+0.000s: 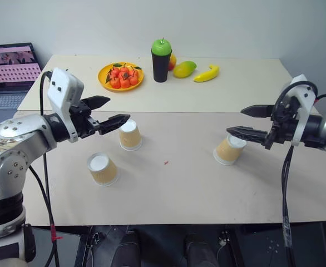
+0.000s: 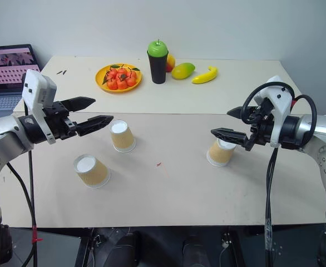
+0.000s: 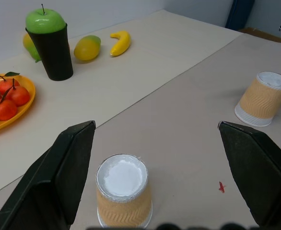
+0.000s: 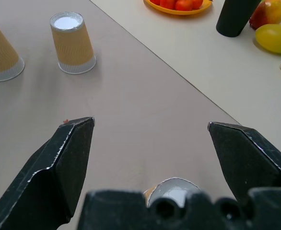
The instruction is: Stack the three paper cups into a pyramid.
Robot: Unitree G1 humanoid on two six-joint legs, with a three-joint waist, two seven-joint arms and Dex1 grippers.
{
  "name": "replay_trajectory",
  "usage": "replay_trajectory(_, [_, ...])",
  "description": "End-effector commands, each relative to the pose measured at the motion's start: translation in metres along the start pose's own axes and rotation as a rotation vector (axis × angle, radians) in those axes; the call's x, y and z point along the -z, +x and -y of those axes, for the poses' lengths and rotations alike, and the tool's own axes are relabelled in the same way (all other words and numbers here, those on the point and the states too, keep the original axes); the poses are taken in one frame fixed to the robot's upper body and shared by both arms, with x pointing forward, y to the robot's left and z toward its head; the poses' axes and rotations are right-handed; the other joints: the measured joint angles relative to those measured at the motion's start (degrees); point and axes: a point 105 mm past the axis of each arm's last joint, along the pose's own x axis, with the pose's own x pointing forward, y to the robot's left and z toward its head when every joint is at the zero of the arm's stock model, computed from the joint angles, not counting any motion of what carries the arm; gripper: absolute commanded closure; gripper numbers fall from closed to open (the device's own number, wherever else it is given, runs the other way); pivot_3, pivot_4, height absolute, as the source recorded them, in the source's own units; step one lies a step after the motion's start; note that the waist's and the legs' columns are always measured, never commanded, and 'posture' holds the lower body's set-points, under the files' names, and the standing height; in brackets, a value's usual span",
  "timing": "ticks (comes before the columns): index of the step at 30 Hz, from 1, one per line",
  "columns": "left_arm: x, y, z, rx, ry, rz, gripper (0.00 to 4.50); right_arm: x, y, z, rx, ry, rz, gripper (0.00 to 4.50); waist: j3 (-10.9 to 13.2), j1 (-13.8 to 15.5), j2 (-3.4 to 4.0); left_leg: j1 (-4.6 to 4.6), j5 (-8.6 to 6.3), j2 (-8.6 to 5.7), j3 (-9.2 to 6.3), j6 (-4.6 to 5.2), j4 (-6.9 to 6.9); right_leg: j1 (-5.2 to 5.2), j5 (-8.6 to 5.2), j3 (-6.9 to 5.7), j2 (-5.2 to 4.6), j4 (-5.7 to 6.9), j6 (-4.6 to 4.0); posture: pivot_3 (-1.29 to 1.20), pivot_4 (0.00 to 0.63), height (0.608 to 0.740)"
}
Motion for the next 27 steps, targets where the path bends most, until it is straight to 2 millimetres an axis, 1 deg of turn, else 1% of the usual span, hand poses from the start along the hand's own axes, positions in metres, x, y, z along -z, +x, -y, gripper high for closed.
replay_trajectory(1, [-0.011, -0.007, -0.001, -0.039, 0.06, 0.056, 0.12, -0.013, -0.001, -0.001, -0.002, -0.038, 0.045, 0.0, 0.0, -0.09, 0.0, 0.0, 0.0, 0.0, 0.0, 0.0, 0.0, 0.0, 0.0, 0.0, 0.0, 0.0, 0.0, 0.0, 0.15, 0.735])
replay_trajectory(2, [-0.01, -0.01, -0.007, -0.106, 0.05, 0.095, 0.12, -0.013, 0.005, -0.002, -0.023, -0.04, 0.051, 0.0, 0.0, -0.16, 0.0, 0.01, 0.0, 0.0, 0.01, 0.0, 0.0, 0.0, 0.0, 0.01, 0.0, -0.01, 0.0, 0.0, 0.15, 0.735])
replay_trajectory(4, [-0.002, -0.014, -0.009, -0.188, 0.049, 0.132, 0.12, -0.012, 0.013, -0.001, -0.049, -0.037, 0.067, 0.0, 0.0, -0.44, 0.0, 0.07, 0.0, 0.0, 0.03, 0.01, -0.01, 0.03, 0.01, 0.04, 0.0, 0.0, -0.01, 0.0, 0.15, 0.735])
replay_trajectory(6, [0.0, -0.018, -0.004, -0.214, 0.012, 0.188, 0.12, -0.01, 0.019, 0.0, -0.056, -0.032, 0.073, 0.0, 0.0, -0.44, 0.0, 0.14, 0.0, 0.01, 0.03, 0.0, -0.01, 0.07, 0.01, 0.05, 0.0, 0.02, -0.02, 0.0, 0.15, 0.735])
replay_trajectory(7, [0.006, -0.022, 0.001, -0.217, 0.031, 0.174, 0.12, -0.007, 0.023, -0.001, -0.067, -0.031, 0.071, 0.0, 0.0, -0.33, 0.0, 0.14, 0.0, 0.01, 0.02, 0.0, 0.0, 0.08, 0.01, 0.04, 0.0, 0.04, -0.02, 0.0, 0.15, 0.735])
replay_trajectory(10, [0.012, -0.036, 0.008, -0.241, 0.039, 0.169, 0.12, -0.005, 0.03, -0.007, -0.12, -0.018, 0.079, 0.0, 0.02, -0.3, -0.04, 0.07, 0.0, 0.01, 0.02, 0.0, 0.01, 0.06, 0.01, 0.04, 0.01, 0.02, -0.02, 0.0, 0.15, 0.735])
replay_trajectory(15, [0.019, -0.052, 0.013, -0.237, 0.12, 0.12, 0.12, -0.006, 0.033, -0.011, -0.161, -0.022, 0.065, 0.0, 0.03, 0.25, -0.03, 0.09, -0.01, 0.01, 0.02, 0.01, 0.08, 0.05, 0.01, 0.04, 0.01, 0.11, -0.02, 0.0, 0.15, 0.735])
replay_trajectory(18, [0.029, -0.058, 0.014, -0.246, 0.155, 0.079, 0.12, -0.006, 0.033, -0.009, -0.15, -0.031, 0.051, 0.0, 0.03, 0.49, -0.02, 0.12, -0.01, 0.01, 0.02, 0.01, 0.15, 0.09, 0.03, 0.04, 0.01, 0.11, -0.04, 0.0, 0.15, 0.735])
replay_trajectory(23, [0.054, -0.061, 0.023, -0.225, 0.147, 0.044, 0.12, -0.014, 0.033, -0.007, -0.141, -0.048, 0.053, 0.0, 0.03, 0.75, -0.01, 0.12, -0.01, 0.01, 0.06, 0.01, 0.13, 0.07, 0.03, 0.06, 0.01, 0.08, -0.05, 0.0, 0.15, 0.735])
replay_trajectory(27, [0.064, -0.062, 0.025, -0.235, 0.136, 0.037, 0.12, -0.017, 0.031, -0.006, -0.144, -0.053, 0.051, 0.0, 0.03, 1.03, -0.01, 0.12, -0.01, 0.02, 0.05, 0.01, 0.12, 0.06, 0.03, 0.05, 0.01, 0.1, -0.06, 0.0, 0.15, 0.735])
